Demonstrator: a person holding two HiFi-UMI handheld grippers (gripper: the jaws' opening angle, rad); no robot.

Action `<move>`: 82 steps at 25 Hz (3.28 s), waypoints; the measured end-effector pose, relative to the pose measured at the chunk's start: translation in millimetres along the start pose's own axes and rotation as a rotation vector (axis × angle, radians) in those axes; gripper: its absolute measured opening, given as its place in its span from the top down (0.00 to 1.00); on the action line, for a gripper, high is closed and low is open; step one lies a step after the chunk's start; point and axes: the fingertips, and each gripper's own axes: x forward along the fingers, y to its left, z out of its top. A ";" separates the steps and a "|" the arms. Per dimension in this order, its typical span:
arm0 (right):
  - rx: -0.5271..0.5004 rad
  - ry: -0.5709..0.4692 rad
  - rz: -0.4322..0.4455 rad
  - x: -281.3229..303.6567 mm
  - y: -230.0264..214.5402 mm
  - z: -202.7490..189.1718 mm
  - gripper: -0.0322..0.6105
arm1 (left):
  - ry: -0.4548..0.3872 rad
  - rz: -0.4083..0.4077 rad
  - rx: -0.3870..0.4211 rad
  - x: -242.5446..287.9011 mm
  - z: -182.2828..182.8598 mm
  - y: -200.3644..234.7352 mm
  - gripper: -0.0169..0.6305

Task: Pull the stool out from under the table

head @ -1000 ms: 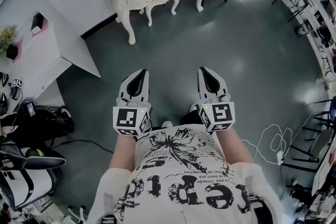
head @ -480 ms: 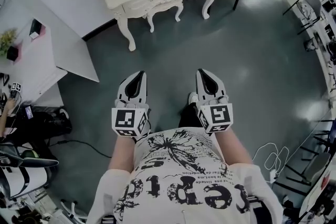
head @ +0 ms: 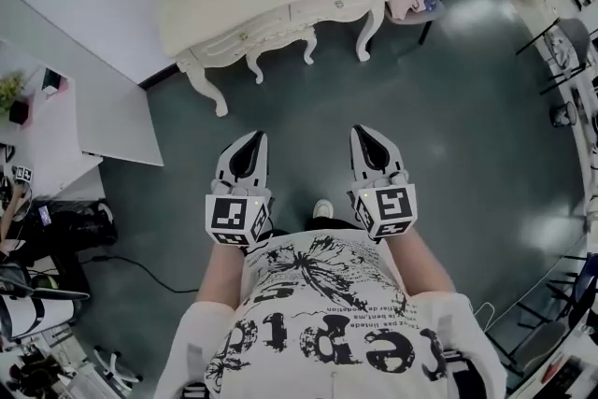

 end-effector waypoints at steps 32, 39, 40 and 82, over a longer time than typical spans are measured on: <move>-0.068 0.183 0.255 385.0 -144.3 6.4 0.92 | 0.076 0.201 -0.136 322.0 5.4 170.2 0.95; -0.067 0.252 0.362 420.3 -159.5 -45.7 0.93 | 0.121 0.303 -0.218 340.2 -45.4 164.9 0.95; -0.078 0.259 0.378 425.2 -161.9 -58.2 0.92 | 0.118 0.311 -0.231 345.9 -56.8 163.1 0.95; -0.258 0.243 0.192 754.3 -256.9 -542.2 0.43 | -0.003 0.197 -0.081 546.1 -471.1 234.7 0.95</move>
